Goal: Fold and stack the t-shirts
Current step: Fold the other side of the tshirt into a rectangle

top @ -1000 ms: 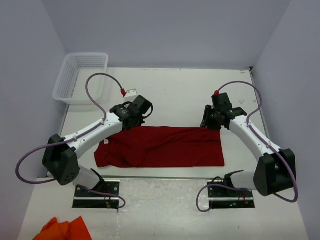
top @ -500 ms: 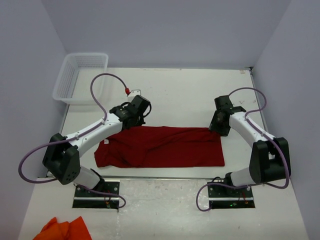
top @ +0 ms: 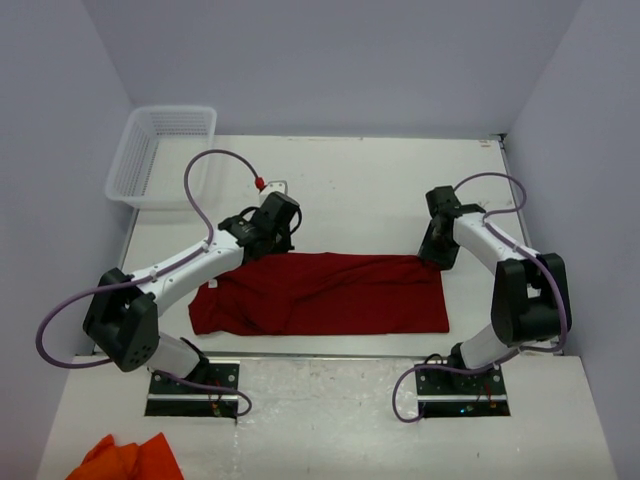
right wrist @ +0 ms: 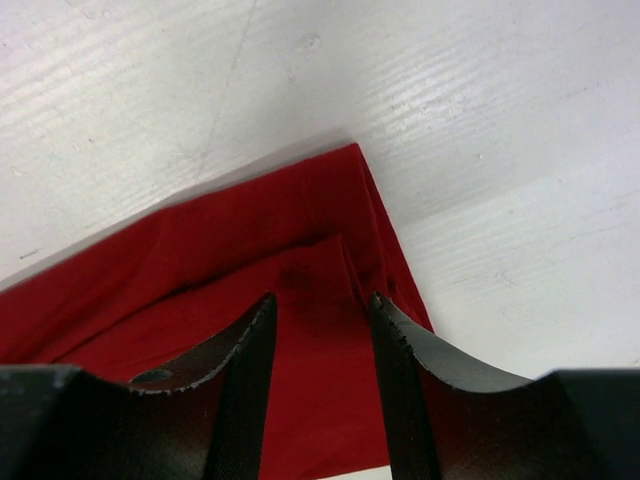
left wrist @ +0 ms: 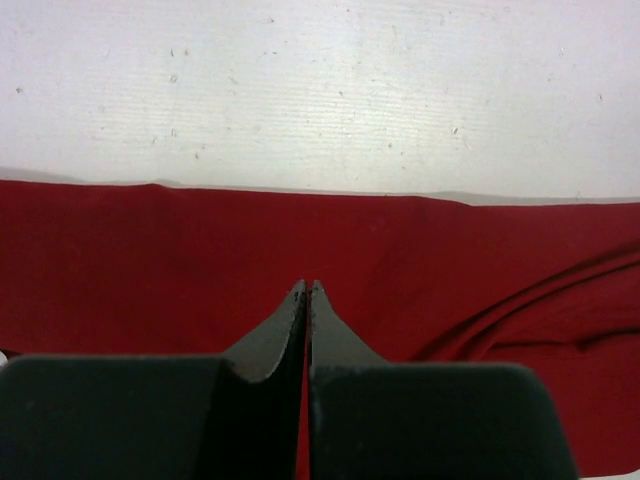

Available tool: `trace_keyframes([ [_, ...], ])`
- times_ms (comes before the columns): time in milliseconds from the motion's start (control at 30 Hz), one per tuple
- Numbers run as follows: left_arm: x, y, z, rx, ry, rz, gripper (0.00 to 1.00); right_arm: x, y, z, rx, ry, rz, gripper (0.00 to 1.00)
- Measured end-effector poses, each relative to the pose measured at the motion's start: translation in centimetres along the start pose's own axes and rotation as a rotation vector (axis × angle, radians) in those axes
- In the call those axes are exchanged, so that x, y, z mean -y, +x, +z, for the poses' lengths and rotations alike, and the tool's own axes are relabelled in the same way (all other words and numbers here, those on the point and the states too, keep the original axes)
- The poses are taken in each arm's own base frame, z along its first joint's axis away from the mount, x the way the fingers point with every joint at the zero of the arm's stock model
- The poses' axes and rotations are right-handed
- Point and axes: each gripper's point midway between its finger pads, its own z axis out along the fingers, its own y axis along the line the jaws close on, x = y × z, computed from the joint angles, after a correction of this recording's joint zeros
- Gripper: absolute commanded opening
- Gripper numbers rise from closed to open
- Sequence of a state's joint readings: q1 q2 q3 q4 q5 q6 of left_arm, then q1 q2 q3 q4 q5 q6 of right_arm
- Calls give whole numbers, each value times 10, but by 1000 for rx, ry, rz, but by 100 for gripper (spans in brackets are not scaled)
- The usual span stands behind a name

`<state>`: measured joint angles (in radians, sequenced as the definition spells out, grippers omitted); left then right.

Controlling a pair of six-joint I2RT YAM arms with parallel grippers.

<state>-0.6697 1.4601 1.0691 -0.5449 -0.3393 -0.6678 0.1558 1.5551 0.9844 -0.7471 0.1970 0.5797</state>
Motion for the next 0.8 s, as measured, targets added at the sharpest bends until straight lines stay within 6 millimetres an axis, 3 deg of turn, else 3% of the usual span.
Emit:
trace_keyframes([
  [567, -2, 6, -3, -5, 18, -1, 0, -8, -12, 12, -6, -5, 3, 35],
  [633, -2, 5, -4, -4, 19, 0, 0, -8, -12, 15, -11, -5, 1, 31],
  [733, -2, 5, -4, -3, 20, 4, 0, -7, -12, 17, -15, -2, -2, 1],
  [800, -2, 5, -4, -3, 20, 4, 0, -7, -13, 18, -13, -1, 0, 0],
])
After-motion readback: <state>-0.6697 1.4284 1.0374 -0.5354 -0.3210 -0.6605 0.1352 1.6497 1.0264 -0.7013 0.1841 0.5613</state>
